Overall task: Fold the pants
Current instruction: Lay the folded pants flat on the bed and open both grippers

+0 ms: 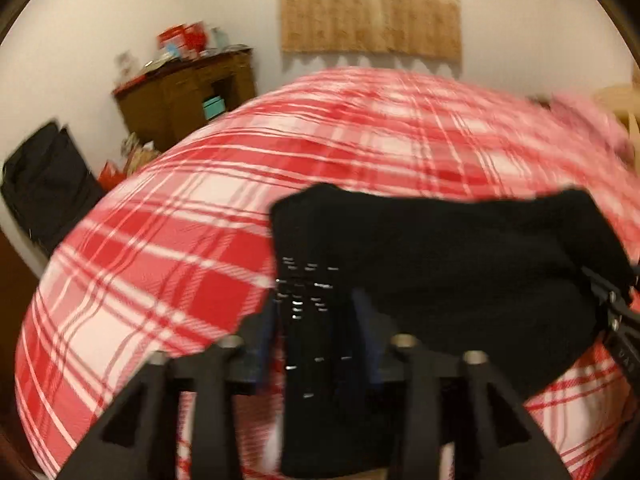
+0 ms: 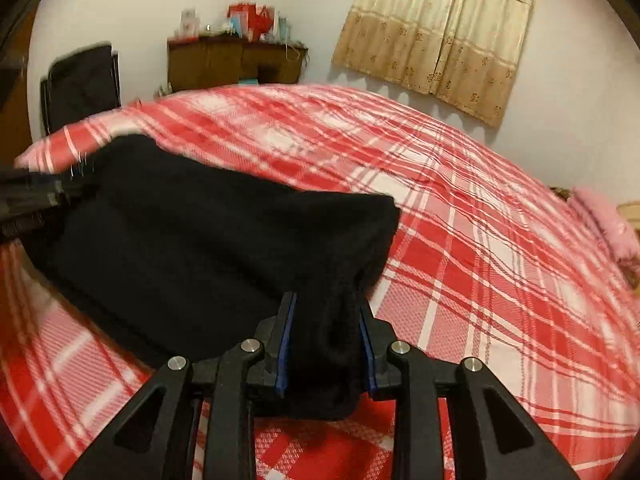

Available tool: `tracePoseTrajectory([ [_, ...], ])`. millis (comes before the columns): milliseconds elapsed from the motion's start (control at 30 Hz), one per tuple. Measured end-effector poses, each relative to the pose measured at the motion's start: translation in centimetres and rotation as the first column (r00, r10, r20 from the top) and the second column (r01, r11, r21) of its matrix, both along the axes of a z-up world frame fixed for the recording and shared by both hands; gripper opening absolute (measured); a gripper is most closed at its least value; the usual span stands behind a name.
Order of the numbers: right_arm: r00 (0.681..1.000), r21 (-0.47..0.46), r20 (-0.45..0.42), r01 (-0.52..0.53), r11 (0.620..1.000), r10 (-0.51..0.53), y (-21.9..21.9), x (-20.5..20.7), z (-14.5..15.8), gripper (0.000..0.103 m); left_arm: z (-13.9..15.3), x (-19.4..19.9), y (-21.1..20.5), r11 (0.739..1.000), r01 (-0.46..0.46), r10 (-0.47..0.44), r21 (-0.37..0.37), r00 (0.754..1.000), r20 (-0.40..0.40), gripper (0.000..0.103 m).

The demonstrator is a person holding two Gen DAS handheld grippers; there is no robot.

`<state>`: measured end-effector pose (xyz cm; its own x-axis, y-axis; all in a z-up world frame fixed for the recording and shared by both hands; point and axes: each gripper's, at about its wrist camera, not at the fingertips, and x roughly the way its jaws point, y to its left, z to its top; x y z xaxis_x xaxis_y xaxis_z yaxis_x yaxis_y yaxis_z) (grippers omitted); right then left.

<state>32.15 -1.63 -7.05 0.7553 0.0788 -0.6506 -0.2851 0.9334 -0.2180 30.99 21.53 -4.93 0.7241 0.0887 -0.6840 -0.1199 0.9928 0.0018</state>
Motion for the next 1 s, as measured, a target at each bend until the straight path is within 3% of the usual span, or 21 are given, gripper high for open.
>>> tracePoseTrajectory([
  [100,1.0,-0.022,-0.017,-0.025,0.999,0.024,-0.7,-0.5,-0.2,0.03,1.0,-1.2,2.0,0.999,-0.039,0.039,-0.012,0.999,0.001,0.083],
  [133,0.999,-0.018,-0.023,-0.028,0.999,0.028,-0.8,-0.5,-0.1,0.031,1.1,-1.6,3.0,0.999,-0.044,0.044,-0.007,0.999,-0.012,0.085],
  [267,1.0,-0.009,-0.025,-0.018,1.0,0.018,-0.6,0.1,0.3,0.037,1.5,-3.9,6.2,0.986,-0.157,0.159,0.049,0.986,-0.041,0.086],
  [367,1.0,0.006,-0.014,-0.004,1.0,0.004,-0.8,0.5,0.6,0.047,2.0,-5.1,8.0,0.976,-0.218,0.218,0.012,0.976,-0.02,0.086],
  [400,1.0,0.029,-0.008,0.0,1.0,0.001,-1.1,0.4,1.0,0.047,2.3,-5.3,7.9,0.975,-0.22,0.22,-0.006,0.975,-0.005,0.086],
  [533,0.987,0.132,0.149,0.033,0.991,-0.053,-2.3,-2.8,4.1,0.047,3.7,-5.0,5.9,0.983,-0.161,0.168,-0.083,0.982,0.086,0.086],
  [600,0.975,0.138,0.221,-0.009,0.99,-0.022,-1.8,-4.3,5.4,0.047,4.2,-4.6,4.4,0.988,-0.114,0.128,-0.106,0.982,0.136,0.086],
  [667,0.972,0.125,0.231,-0.067,0.99,0.036,-0.7,-5.0,6.1,0.047,4.5,-3.9,2.7,0.991,-0.085,0.1,-0.1,0.983,0.155,0.086],
  [767,0.98,0.146,0.16,-0.139,0.98,0.115,0.8,-5.3,5.4,0.047,3.4,-3.4,0.0,0.993,-0.059,0.07,-0.1,0.992,0.106,0.086],
  [900,0.997,0.162,-0.049,-0.055,0.985,0.064,0.0,-3.4,1.6,0.047,-0.5,-2.5,-1.0,0.989,-0.136,0.132,-0.061,0.989,-0.062,0.086],
  [933,0.992,0.179,-0.118,-0.02,0.984,0.042,-0.8,-2.7,0.1,0.047,-1.1,-2.7,-0.8,0.987,-0.145,0.139,-0.075,0.987,-0.08,0.086],
  [1000,0.993,0.247,-0.098,-0.039,0.968,0.065,-2.1,-3.3,-0.5,0.047,-1.3,-3.4,-0.5,0.988,-0.131,0.128,-0.081,0.991,-0.041,0.087],
])
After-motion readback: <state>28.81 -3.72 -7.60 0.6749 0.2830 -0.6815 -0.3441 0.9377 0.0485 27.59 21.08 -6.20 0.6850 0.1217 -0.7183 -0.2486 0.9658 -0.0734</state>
